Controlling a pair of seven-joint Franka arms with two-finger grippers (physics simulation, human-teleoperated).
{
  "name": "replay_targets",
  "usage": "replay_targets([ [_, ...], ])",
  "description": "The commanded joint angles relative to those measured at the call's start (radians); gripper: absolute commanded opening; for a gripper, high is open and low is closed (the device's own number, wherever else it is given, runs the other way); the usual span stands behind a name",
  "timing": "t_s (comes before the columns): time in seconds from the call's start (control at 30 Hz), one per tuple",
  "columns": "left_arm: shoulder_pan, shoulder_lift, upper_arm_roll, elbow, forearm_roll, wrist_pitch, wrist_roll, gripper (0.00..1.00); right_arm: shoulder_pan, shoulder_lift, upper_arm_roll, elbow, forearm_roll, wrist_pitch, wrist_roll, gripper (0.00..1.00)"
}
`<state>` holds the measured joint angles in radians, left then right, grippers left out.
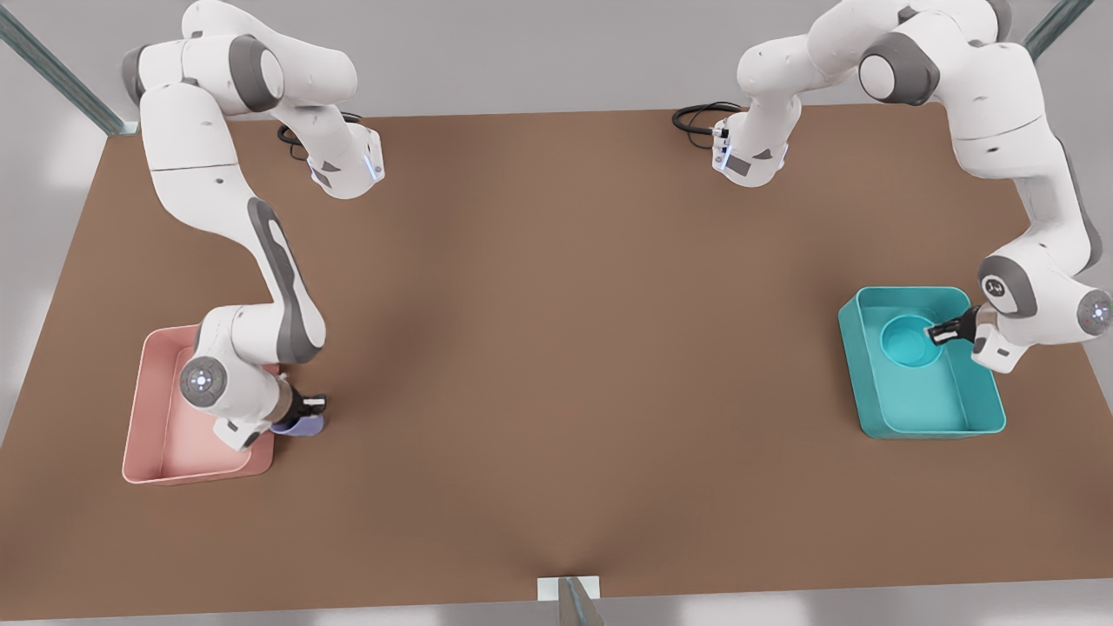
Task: Put the bowls and cups in different boxes
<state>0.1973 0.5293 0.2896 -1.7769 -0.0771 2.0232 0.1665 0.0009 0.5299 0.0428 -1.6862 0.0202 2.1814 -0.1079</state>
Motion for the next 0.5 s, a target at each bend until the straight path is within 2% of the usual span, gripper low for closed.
replay_targets([
  [0.0,0.008,0.017,0.000,-0.001,0.005,0.146,0.111,0.21,-0.001,-0.037,0.000,0.069,0.000,-0.147,-0.003,0.21],
  [0.1,0.014,0.038,0.000,-0.002,0.003,0.160,0.119,0.21,-0.018,-0.172,-0.012,0.082,-0.009,-0.245,-0.144,0.21],
  [0.2,0.017,0.060,0.000,-0.001,0.002,0.158,0.119,0.21,-0.048,-0.203,-0.083,0.085,-0.063,-0.275,-0.234,0.21],
  [0.23,0.019,0.066,0.000,-0.001,0.002,0.158,0.119,0.26,-0.050,-0.199,-0.103,0.085,-0.086,-0.273,-0.246,0.21],
  [0.27,0.019,0.069,0.000,-0.001,0.002,0.157,0.125,0.79,-0.058,-0.183,-0.113,0.085,-0.105,-0.273,-0.245,0.21],
  [0.3,0.019,0.066,0.000,0.002,0.002,0.149,0.146,1.00,-0.061,-0.145,-0.115,0.100,-0.147,-0.270,-0.240,0.21],
  [0.37,0.016,0.025,0.000,0.028,0.005,0.037,0.145,1.00,-0.104,-0.033,-0.113,0.158,-0.146,-0.253,-0.240,0.21],
  [0.47,-0.015,-0.120,-0.004,0.189,0.172,-0.340,0.046,1.00,-0.137,0.067,-0.112,0.175,-0.129,-0.157,-0.240,0.21],
])
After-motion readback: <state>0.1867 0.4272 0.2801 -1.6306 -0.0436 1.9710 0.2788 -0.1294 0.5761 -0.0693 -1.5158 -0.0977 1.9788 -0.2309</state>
